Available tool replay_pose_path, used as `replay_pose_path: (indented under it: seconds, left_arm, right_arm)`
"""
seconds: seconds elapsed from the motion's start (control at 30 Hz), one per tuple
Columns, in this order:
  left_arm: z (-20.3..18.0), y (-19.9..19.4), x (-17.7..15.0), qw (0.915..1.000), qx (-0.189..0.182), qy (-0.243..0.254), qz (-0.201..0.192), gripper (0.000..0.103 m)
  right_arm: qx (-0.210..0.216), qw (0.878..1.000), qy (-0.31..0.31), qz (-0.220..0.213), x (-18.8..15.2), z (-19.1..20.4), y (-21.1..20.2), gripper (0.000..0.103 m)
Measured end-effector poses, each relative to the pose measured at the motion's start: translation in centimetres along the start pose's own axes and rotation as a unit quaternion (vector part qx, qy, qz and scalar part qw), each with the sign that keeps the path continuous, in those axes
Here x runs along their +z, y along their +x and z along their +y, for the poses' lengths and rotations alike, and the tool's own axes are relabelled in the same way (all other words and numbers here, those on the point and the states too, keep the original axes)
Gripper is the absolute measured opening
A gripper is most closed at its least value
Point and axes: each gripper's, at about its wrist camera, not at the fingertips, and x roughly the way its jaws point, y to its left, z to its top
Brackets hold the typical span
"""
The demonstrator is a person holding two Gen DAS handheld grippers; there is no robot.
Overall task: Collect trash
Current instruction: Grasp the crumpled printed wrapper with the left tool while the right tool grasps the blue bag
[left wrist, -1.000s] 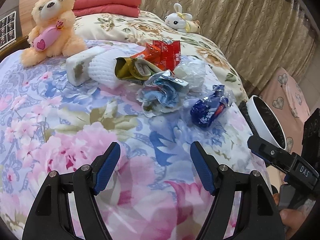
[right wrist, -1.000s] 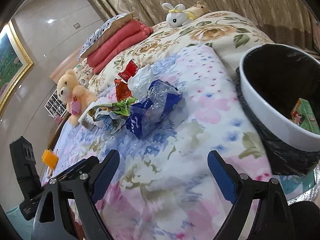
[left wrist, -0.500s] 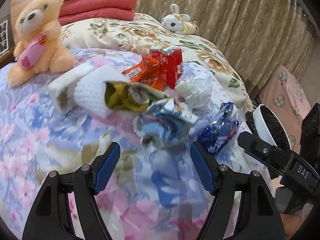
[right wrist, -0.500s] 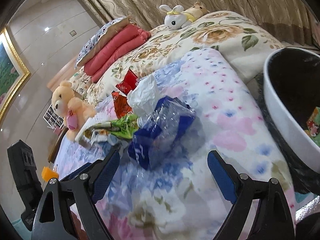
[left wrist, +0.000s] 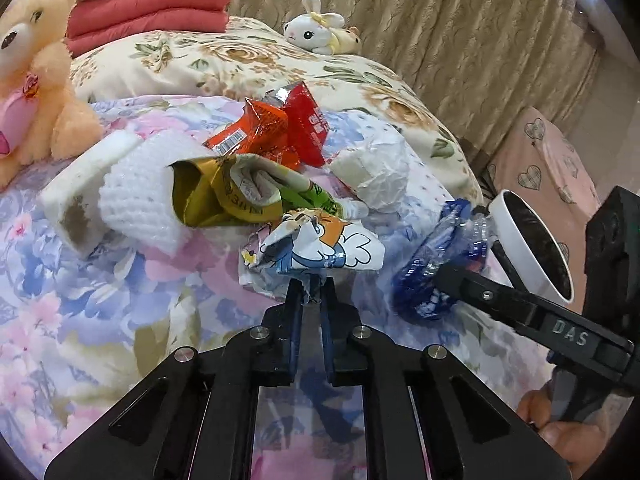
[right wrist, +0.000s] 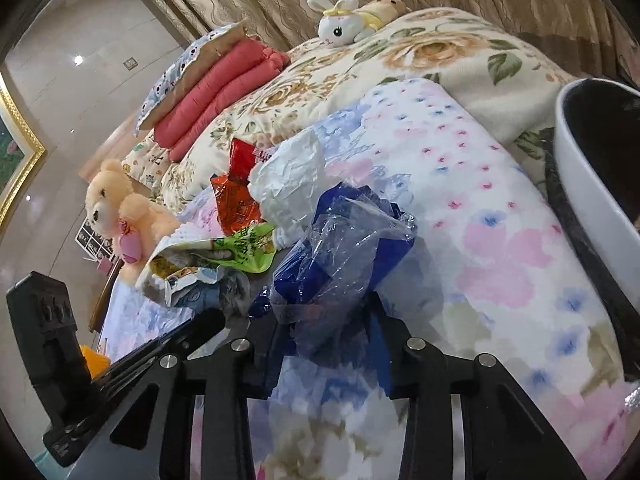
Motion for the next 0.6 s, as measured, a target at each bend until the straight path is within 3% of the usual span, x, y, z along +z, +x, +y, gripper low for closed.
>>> replay_pose_path:
  seconds: [0.3,0.6]
  left_arm:
    - [-2.3,-3.2,-2.3,0.9999,-0.008,-0.001,-0.012,0.007]
    - [-7.7,-4.6,-4.4,0.9995,-0.024,0.012,-0.018,0.007]
  right_arm:
    - [-0.029,0.997,-0.06,-0.034,-2.3,-0.1,-5.1,0.036]
    - [-0.027,0.997,-0.058,-0.039,-3.3,-3.7,-9.0,0.036]
